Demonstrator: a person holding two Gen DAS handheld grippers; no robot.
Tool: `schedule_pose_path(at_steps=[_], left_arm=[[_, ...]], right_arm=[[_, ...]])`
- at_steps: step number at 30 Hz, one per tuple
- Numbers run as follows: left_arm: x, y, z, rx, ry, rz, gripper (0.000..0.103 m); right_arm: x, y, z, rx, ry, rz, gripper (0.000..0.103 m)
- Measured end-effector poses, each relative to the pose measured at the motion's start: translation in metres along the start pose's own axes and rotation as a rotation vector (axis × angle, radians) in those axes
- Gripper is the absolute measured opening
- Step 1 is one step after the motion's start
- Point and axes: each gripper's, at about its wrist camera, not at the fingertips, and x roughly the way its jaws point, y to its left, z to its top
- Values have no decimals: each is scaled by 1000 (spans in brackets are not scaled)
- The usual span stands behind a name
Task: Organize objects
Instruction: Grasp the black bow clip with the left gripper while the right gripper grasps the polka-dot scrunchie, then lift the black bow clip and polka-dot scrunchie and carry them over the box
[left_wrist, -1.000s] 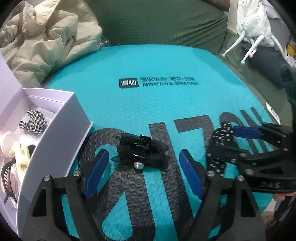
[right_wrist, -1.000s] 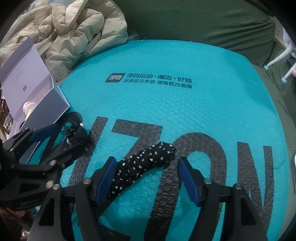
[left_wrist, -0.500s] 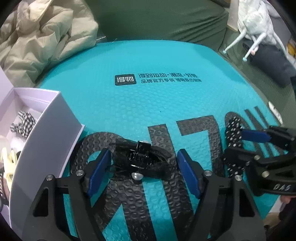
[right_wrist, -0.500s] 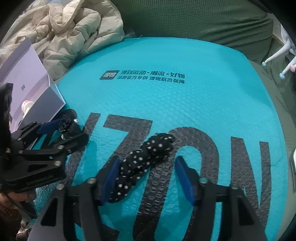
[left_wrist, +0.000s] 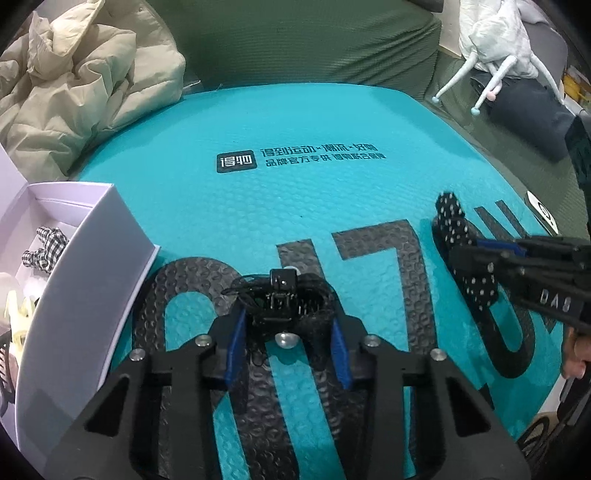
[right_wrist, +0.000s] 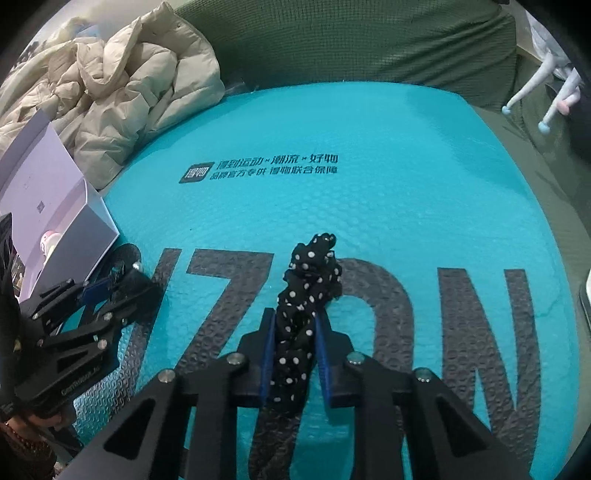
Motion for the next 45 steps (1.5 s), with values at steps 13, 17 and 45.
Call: schedule_pose_path(at_steps=[13, 17, 45], left_arm=[[-26, -13, 2, 14, 1, 16, 37], [-33, -12, 3, 15, 6, 49, 37], [-66, 24, -2, -52, 11, 116, 37]], right_arm=[[-7, -2, 2, 34, -33, 28, 19], [-9, 2, 2, 24, -36, 39, 19], [-22, 61, 12, -94, -93, 110, 19]])
